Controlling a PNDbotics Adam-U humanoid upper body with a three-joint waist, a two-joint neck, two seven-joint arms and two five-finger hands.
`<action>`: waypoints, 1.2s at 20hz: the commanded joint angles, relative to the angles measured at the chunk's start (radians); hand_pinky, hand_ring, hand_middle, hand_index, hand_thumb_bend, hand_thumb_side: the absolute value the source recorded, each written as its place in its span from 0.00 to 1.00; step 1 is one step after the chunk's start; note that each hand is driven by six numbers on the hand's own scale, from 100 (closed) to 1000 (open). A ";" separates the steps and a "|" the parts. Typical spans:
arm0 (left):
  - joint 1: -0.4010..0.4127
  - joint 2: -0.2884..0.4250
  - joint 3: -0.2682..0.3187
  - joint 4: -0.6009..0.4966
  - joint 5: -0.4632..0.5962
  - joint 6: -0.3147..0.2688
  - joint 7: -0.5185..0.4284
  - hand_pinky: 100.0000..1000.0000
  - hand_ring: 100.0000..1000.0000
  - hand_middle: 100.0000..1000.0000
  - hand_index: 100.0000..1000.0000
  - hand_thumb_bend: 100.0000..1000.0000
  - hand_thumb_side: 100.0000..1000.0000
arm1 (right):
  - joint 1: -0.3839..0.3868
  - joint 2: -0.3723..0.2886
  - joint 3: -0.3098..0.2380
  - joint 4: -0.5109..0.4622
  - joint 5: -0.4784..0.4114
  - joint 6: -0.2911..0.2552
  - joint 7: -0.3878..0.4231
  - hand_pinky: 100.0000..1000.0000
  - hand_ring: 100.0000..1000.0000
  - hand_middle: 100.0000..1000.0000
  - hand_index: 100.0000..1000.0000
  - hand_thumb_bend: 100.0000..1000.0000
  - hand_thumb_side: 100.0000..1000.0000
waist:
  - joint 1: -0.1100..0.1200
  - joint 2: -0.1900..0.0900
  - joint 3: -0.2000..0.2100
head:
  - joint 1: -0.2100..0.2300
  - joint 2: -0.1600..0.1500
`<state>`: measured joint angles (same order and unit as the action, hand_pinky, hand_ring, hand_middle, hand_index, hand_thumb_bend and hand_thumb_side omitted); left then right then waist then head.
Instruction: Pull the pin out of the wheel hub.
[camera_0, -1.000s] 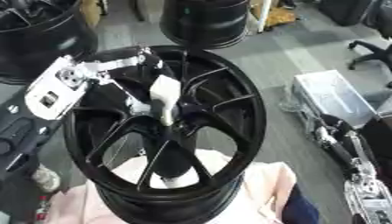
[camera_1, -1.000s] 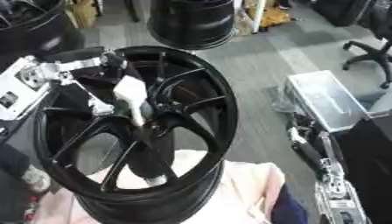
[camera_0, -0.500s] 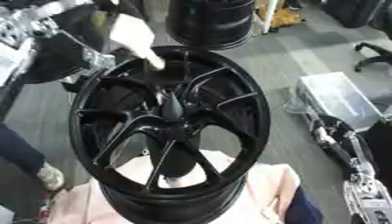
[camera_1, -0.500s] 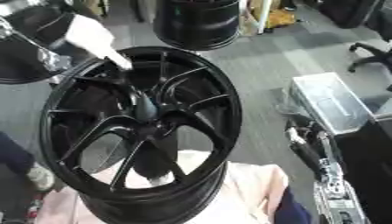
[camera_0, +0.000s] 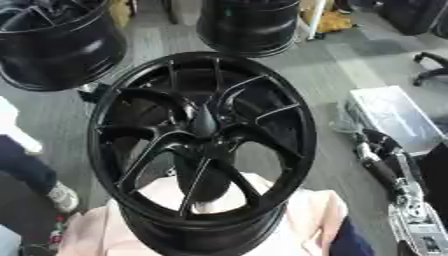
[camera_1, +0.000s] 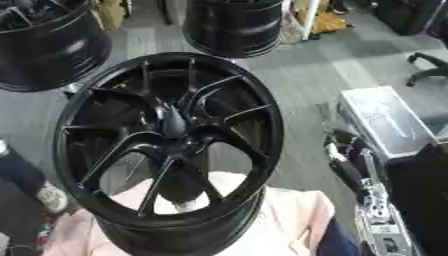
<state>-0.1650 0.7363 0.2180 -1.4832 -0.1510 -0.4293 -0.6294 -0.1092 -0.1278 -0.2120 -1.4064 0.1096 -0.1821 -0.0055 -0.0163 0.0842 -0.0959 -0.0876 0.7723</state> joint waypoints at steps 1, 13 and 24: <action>0.054 -0.047 0.100 0.027 -0.201 0.027 0.059 0.82 0.70 0.71 0.85 0.30 0.75 | -0.008 -0.022 -0.008 -0.010 0.000 -0.002 -0.006 0.64 0.58 0.65 0.77 0.05 0.40 | -0.002 -0.007 0.005 | -0.009 -0.002; 0.136 -0.235 0.229 0.038 -0.311 0.148 0.259 0.83 0.68 0.71 0.83 0.15 0.79 | -0.007 -0.018 -0.013 -0.008 -0.003 -0.003 -0.010 0.64 0.58 0.65 0.77 0.05 0.40 | -0.008 -0.006 0.013 | -0.010 -0.002; 0.067 -0.451 0.166 -0.309 0.139 0.408 0.318 0.76 0.55 0.55 0.69 0.00 0.83 | -0.007 -0.012 -0.006 -0.008 -0.008 -0.004 -0.002 0.64 0.58 0.65 0.77 0.04 0.40 | -0.015 -0.003 0.010 | -0.004 -0.002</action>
<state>-0.0857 0.2956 0.3935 -1.7364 -0.0546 -0.0568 -0.3150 -0.1077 -0.1274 -0.2153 -1.4027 0.1084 -0.1845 -0.0091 -0.0335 0.0882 -0.0856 -0.0939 0.7723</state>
